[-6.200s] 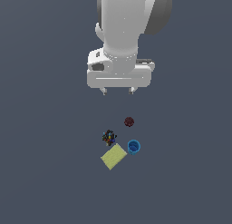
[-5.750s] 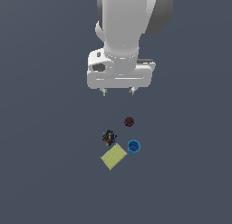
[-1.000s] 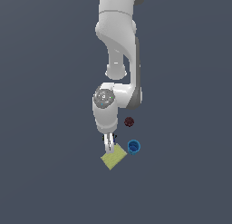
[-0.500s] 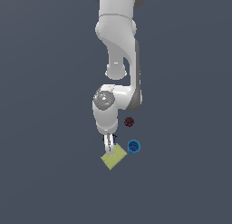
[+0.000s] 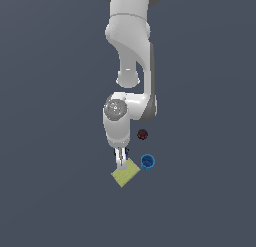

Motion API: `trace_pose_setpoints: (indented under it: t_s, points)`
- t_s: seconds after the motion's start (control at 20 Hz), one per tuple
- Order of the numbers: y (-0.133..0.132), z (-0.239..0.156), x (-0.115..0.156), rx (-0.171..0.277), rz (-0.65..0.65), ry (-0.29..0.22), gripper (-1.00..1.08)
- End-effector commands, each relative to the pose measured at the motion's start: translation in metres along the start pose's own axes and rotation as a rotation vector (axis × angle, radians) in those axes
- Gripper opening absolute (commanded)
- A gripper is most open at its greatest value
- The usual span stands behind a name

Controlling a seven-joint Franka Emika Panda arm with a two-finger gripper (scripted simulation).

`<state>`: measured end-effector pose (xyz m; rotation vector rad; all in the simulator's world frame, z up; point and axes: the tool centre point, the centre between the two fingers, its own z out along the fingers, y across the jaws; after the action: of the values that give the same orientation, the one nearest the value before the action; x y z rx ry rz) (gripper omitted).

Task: Pick up a designated object from a clutter of objects.

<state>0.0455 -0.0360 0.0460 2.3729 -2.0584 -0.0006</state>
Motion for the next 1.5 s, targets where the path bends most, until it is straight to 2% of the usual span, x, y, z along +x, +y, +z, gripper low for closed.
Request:
trace_pose_setpoints:
  t_s: [0.0, 0.5, 1.45]
  points:
    - [-0.002, -0.007, -0.004, 0.002, -0.001, 0.000, -1.00]
    - [-0.010, -0.073, -0.040, 0.002, 0.000, 0.001, -1.00]
    - [-0.038, -0.273, -0.148, 0.001, 0.001, 0.003, -1.00]
